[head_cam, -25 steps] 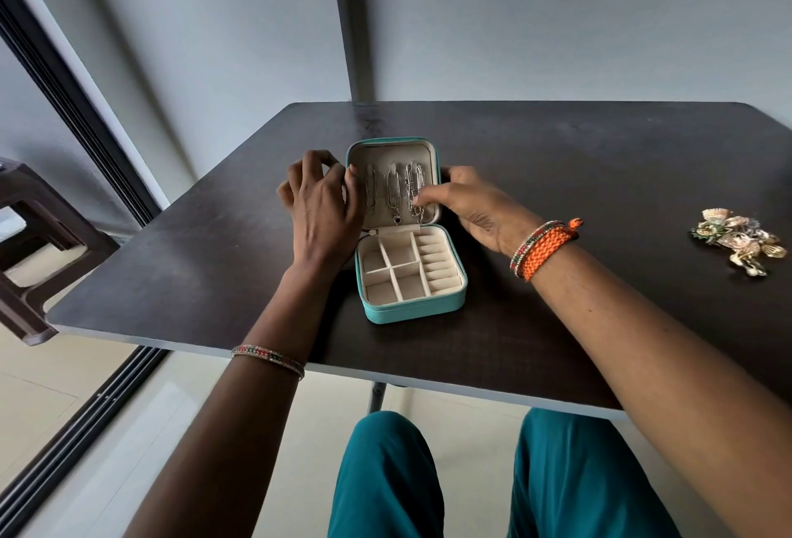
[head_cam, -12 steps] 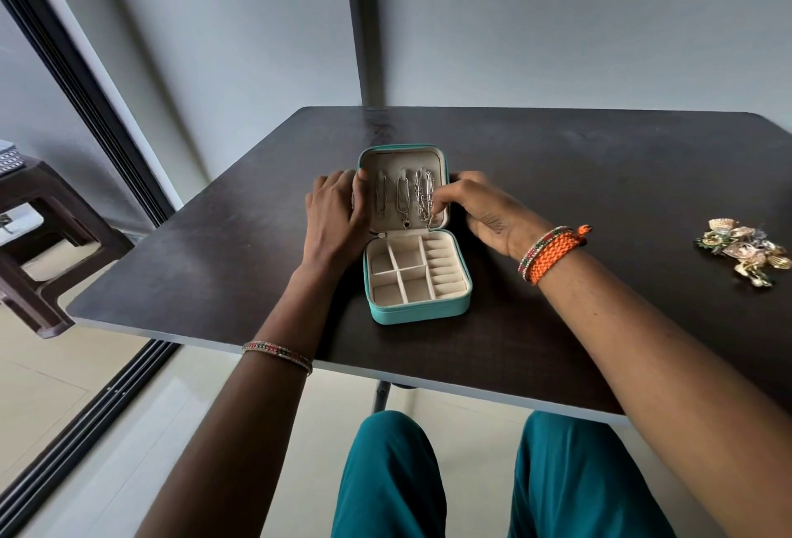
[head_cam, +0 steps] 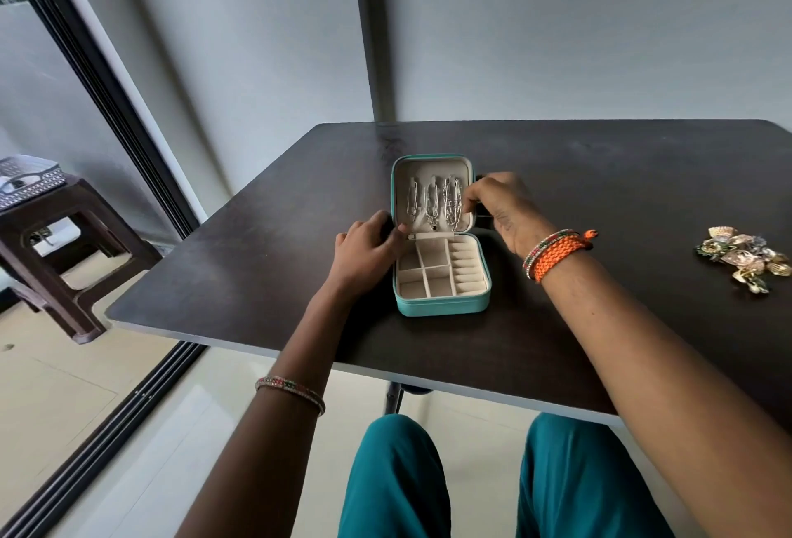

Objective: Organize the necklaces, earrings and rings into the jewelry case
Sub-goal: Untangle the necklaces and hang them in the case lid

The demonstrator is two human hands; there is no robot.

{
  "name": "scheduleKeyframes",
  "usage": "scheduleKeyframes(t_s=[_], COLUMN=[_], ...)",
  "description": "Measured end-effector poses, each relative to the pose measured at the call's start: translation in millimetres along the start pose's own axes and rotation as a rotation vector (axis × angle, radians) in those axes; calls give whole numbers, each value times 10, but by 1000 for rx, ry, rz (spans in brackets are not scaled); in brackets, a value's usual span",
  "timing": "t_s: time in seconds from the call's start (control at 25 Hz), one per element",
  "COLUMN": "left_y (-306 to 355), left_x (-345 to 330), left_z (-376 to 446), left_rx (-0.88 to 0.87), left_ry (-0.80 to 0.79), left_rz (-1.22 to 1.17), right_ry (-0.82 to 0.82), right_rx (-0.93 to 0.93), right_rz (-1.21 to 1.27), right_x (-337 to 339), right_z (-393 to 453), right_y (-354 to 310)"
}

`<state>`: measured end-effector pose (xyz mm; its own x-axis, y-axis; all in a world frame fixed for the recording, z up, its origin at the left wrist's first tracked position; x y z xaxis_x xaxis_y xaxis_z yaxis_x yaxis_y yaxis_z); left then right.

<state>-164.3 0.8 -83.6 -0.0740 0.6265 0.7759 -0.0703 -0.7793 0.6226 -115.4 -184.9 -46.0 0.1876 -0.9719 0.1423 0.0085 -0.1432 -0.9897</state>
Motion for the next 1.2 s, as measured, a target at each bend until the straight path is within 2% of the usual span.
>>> scheduleKeyframes(t_s=[0.12,0.2,0.28,0.36,0.44,0.68,0.96,1.2], left_y=[107,112,92,73,48,37,64,84], left_x=[-24,-27,-8,19,24,19,18,27], left_z=[-30,-32,-31,-23,-11,-22,-40,-61], left_rx=[13,6,-6,-8,-2,3,23,16], left_ry=[46,79,99,116,127,144,162,151], left_rz=[101,77,38,-25,-63,-65,-36,-44], right_ry=[91,109,-36,-308,-426,-437,-445,-600], right_rx=[51,270,471,451,372,338,407,317], right_rz=[-302,-629,-827,-980,-1150,-1209,-1355,-1513], right_x=[16,-30,-160,-303,-361,-394,-464,-541], right_z=[-57,-214,-448,-618,-688,-680,-719,-677], right_y=[-34,-179,-318,-284,-183,-160,-256,-286])
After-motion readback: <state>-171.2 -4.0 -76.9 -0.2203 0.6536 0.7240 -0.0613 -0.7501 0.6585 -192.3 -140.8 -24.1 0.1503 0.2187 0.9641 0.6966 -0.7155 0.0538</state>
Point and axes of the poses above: each hand's wrist, its own z-axis towards the middle knuckle, its own x-axis out of the back of the hand, y = z × x, the point moved 5 cm from there along z, towards the middle knuckle, and after that the axes turned 9 degrees about -y, right-handed, at the moved point
